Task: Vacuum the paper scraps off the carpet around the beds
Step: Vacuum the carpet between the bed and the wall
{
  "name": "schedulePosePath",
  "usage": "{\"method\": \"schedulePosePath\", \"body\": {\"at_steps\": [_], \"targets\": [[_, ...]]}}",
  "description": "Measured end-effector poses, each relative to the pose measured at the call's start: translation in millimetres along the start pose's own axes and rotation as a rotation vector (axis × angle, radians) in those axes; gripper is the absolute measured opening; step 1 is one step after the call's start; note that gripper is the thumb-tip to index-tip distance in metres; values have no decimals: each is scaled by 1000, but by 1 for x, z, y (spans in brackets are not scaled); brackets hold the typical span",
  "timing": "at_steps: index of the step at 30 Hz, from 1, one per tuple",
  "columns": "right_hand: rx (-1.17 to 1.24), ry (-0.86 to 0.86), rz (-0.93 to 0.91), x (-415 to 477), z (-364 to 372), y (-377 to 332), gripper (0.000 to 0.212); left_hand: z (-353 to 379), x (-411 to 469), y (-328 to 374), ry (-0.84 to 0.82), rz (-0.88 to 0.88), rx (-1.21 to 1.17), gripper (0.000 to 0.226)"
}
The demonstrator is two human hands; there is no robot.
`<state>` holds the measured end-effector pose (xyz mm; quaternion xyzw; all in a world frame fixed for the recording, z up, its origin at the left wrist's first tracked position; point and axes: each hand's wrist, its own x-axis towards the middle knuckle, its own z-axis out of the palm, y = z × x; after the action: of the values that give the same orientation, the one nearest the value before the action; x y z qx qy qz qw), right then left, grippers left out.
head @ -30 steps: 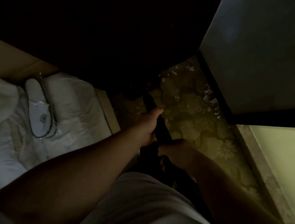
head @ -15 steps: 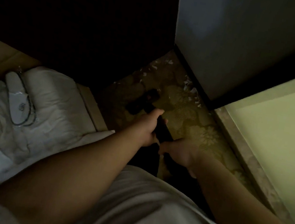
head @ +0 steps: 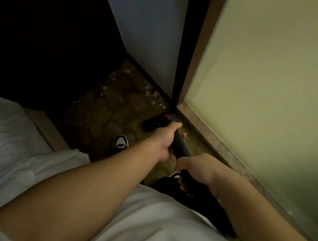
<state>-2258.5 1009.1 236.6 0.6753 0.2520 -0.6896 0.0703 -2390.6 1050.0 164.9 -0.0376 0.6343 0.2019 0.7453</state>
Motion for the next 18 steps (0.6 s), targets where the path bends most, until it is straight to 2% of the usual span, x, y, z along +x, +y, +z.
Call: {"method": "schedulePosePath", "body": {"at_steps": [5, 9, 18], "targets": [[54, 19, 20, -3, -13, 21, 20, 18, 0, -15, -14, -21, 15, 20], [25, 35, 10, 4, -1, 19, 22, 6, 4, -11, -22, -28, 4, 18], [-71, 96, -12, 31, 38, -63, 29, -44, 18, 70, -7, 11, 45, 26]]}}
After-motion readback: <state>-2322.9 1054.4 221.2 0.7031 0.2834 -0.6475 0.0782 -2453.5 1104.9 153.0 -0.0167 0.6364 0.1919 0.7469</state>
